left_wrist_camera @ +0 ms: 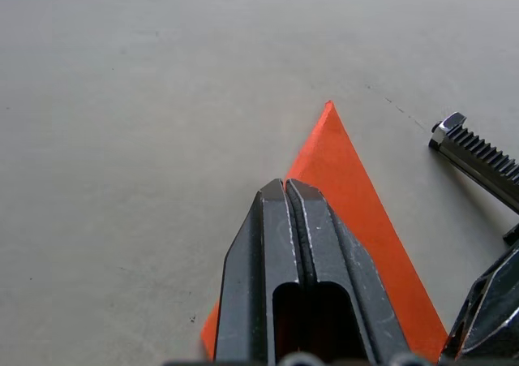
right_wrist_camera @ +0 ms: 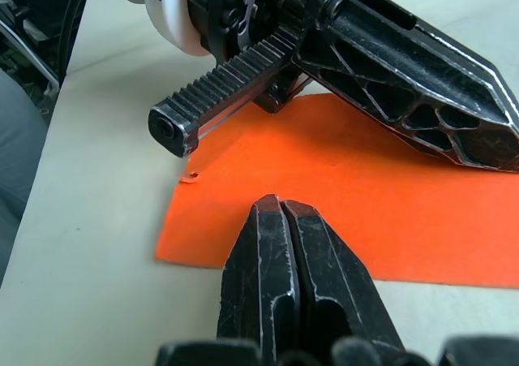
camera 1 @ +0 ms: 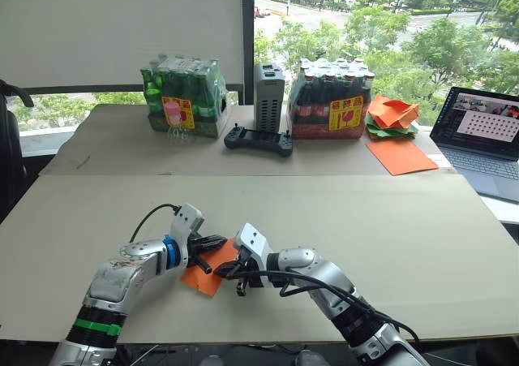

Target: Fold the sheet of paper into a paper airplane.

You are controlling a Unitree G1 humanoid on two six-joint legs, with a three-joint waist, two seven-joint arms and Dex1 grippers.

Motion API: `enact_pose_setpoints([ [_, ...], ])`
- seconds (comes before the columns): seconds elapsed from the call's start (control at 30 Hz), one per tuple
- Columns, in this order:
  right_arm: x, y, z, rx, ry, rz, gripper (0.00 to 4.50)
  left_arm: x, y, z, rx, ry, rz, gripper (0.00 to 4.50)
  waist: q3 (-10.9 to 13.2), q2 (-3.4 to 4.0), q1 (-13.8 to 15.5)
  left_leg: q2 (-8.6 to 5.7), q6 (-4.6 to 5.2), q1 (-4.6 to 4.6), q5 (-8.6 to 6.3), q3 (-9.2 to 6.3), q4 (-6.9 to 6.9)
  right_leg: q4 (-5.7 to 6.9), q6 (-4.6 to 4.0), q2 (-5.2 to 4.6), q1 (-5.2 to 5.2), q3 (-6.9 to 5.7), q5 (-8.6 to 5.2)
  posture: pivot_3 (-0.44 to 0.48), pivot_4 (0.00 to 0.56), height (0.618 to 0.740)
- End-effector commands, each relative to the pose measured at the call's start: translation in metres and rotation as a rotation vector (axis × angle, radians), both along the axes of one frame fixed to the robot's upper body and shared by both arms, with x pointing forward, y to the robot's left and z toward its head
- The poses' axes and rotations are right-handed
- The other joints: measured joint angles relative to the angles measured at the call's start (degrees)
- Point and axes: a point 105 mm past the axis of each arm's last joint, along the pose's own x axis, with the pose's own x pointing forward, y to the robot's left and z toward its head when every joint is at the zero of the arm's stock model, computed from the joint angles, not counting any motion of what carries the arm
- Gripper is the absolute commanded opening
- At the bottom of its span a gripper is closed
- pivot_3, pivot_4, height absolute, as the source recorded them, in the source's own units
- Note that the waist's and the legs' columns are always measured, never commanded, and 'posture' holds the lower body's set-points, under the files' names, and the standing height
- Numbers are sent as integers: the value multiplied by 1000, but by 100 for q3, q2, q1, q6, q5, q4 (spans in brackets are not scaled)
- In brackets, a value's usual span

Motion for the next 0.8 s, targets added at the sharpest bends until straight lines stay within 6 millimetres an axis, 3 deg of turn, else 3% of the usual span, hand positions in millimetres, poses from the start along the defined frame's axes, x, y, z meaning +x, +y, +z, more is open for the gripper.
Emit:
enact_pose_setpoints([
  [0.03, -1, -15, -30, -107, 83, -52, 0, -8, -7, -16, 12, 64, -38, 47, 0, 0, 0, 0, 0, 0, 0, 0, 0, 0, 0, 0, 0, 0, 0, 0, 150, 740],
  [0.4, -3, -13, -31, -100, 93, -51, 0, -15, -16, -15, 6, 66, -97, 47, 0, 0, -6, 1, 0, -1, 0, 0, -1, -2, 0, 1, 0, 0, 0, 0, 150, 740],
  [0.8, -4, -12, -31, -100, 96, -52, 0, 3, -14, -14, 15, 45, -45, 47, 0, 0, -14, 0, 0, -1, 0, 0, 0, -2, 1, 0, 0, 0, 0, 0, 150, 740],
])
